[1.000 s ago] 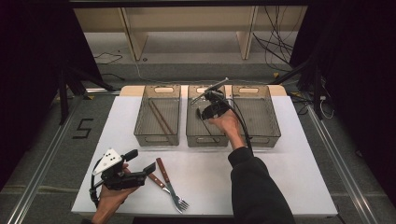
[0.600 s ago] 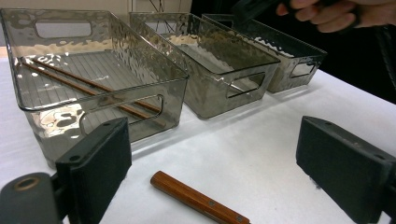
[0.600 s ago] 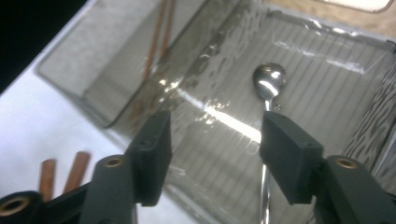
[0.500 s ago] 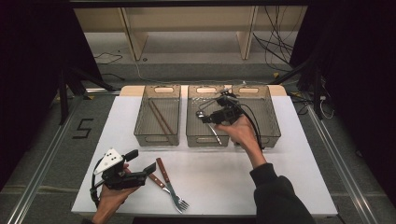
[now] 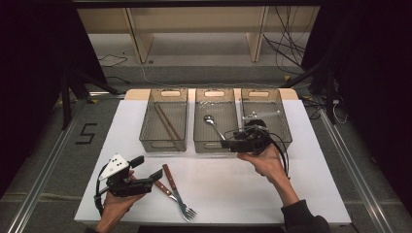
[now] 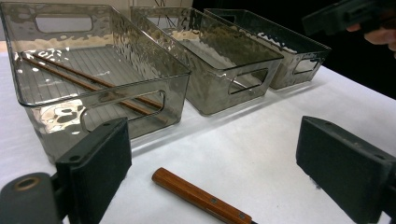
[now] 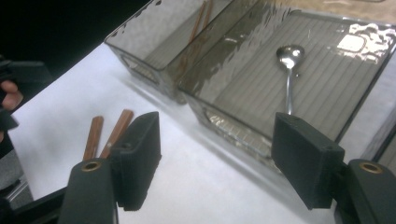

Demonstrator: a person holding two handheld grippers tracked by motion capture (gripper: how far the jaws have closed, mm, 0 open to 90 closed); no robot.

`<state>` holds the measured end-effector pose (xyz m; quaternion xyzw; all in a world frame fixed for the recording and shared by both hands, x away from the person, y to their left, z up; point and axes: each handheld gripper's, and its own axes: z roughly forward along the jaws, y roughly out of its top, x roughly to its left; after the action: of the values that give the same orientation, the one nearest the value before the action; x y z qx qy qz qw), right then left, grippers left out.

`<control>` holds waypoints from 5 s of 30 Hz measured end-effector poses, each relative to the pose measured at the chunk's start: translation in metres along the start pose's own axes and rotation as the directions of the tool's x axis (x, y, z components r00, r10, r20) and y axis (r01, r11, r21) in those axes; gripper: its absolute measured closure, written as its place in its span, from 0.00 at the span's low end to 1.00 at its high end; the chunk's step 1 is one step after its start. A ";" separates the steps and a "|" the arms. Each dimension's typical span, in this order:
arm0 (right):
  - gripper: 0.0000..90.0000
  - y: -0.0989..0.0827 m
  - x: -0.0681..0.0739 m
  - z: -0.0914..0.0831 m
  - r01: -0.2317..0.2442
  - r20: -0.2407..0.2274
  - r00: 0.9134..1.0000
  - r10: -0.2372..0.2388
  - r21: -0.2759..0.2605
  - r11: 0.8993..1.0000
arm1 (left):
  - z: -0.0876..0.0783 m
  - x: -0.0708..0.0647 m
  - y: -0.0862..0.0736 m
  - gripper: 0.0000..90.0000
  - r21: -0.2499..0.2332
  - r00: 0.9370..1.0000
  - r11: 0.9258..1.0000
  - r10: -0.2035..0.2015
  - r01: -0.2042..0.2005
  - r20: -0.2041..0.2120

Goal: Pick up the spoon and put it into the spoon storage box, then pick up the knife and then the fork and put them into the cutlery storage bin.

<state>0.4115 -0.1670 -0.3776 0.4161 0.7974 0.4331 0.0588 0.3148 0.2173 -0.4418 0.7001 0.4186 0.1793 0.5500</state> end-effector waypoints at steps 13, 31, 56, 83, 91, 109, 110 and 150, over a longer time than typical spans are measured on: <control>0.36 -0.047 0.002 -0.023 0.006 -0.007 1.000 -0.006 -0.064 0.998 | 0.002 0.002 0.002 0.11 0.021 1.000 1.000 -0.001 0.001 0.004; 0.32 -0.090 0.009 -0.039 0.012 -0.007 1.000 -0.013 -0.104 0.995 | 0.010 0.013 0.020 0.11 0.070 1.000 0.998 0.005 -0.004 -0.016; 0.32 -0.122 0.011 -0.056 0.004 0.011 1.000 -0.002 -0.173 0.985 | 0.042 0.013 0.038 0.14 0.198 0.996 0.976 0.088 -0.088 0.006; 0.31 -0.137 0.009 -0.059 -0.005 0.014 1.000 0.007 -0.175 0.985 | 0.075 0.009 0.041 0.30 0.333 0.983 0.925 0.176 -0.184 0.056; 0.31 -0.136 0.011 -0.058 -0.003 0.014 1.000 0.005 -0.175 0.985 | 0.079 0.010 0.037 0.47 0.363 0.976 0.906 0.206 -0.217 0.071; 0.31 -0.136 0.012 -0.058 0.004 0.014 1.000 -0.002 -0.174 0.985 | 0.093 0.010 0.028 0.96 0.441 0.961 0.855 0.261 -0.272 0.087; 0.31 -0.136 0.012 -0.058 0.003 0.015 1.000 -0.001 -0.175 0.984 | 0.094 0.011 0.028 0.98 0.445 0.963 0.854 0.255 -0.269 0.091; 0.32 -0.135 0.012 -0.058 0.019 0.018 1.000 -0.016 -0.161 0.987 | 0.087 0.026 0.002 0.99 0.651 0.966 0.718 0.238 -0.248 0.105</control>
<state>0.2942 -0.2330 -0.4387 0.4064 0.7628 0.4923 0.1029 0.3929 0.1837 -0.4738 0.8985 0.3555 0.0857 0.2427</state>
